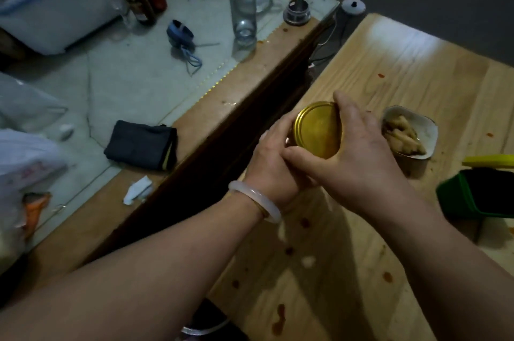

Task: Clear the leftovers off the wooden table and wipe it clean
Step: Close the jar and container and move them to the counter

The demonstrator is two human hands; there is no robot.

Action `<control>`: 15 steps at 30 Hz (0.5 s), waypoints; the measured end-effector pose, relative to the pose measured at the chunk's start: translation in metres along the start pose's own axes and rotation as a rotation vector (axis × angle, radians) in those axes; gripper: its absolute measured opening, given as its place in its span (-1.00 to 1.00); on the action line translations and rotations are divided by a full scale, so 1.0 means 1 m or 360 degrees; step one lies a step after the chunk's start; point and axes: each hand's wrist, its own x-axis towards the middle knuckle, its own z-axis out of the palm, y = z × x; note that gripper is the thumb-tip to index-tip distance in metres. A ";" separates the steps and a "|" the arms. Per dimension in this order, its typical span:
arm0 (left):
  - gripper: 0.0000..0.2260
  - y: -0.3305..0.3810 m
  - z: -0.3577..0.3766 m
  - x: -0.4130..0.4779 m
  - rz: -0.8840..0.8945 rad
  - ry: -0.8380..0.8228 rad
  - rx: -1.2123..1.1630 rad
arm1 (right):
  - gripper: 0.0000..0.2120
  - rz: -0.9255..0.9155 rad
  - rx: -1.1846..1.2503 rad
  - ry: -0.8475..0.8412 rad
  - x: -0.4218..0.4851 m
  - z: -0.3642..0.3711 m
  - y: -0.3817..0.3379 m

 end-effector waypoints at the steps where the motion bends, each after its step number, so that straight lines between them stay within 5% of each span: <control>1: -0.28 -0.007 -0.015 0.003 0.0008 0.0020 0.0072 | 0.05 -0.0013 0.0063 -0.0033 0.006 0.008 -0.010; 5: -0.22 -0.033 -0.068 0.014 -0.0015 0.0064 0.0133 | 0.12 0.0010 0.0282 -0.0082 0.031 0.043 -0.045; 15: -0.29 -0.113 -0.191 0.056 -0.0196 0.0147 0.0044 | -0.07 -0.0037 0.0429 0.0005 0.116 0.168 -0.137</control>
